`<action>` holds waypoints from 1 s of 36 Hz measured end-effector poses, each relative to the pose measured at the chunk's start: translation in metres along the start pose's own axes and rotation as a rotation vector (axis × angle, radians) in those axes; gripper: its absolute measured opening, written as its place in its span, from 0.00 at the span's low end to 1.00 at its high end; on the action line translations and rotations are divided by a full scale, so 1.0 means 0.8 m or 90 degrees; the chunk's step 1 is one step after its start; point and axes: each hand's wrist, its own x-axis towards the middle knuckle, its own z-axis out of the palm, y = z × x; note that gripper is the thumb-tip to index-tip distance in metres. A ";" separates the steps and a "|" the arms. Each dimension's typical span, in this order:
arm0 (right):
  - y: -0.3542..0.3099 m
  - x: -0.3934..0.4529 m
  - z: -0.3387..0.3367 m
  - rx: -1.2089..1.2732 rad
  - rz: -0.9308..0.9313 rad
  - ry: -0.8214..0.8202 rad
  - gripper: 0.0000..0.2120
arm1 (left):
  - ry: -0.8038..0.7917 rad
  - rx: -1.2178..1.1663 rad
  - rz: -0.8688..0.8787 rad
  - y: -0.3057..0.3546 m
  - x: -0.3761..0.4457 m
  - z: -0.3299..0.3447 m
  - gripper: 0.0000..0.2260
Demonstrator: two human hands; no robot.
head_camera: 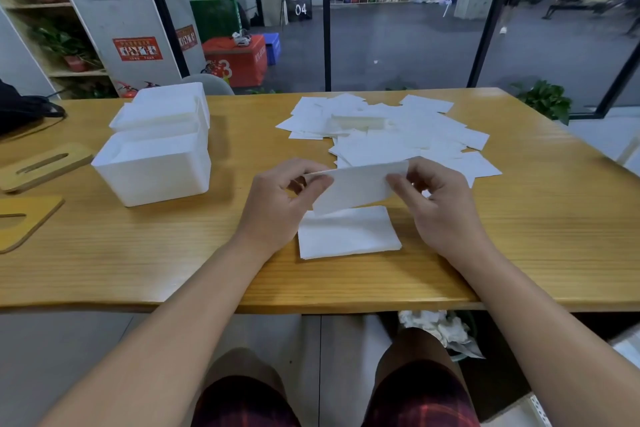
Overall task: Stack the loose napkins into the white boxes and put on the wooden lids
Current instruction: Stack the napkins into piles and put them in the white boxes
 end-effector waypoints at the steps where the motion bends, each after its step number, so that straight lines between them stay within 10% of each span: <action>1: -0.005 -0.001 0.000 0.029 0.000 -0.002 0.08 | 0.001 -0.024 -0.015 0.001 0.001 -0.001 0.03; 14: -0.015 -0.009 -0.003 -0.014 0.109 -0.140 0.25 | -0.117 -0.036 -0.187 0.004 0.002 -0.010 0.14; 26: -0.002 -0.012 0.004 -0.188 0.043 -0.184 0.15 | -0.179 0.220 -0.129 -0.012 -0.012 -0.012 0.07; 36: 0.033 0.030 0.009 -0.299 0.029 -0.068 0.06 | -0.207 0.135 -0.146 -0.014 -0.009 -0.008 0.09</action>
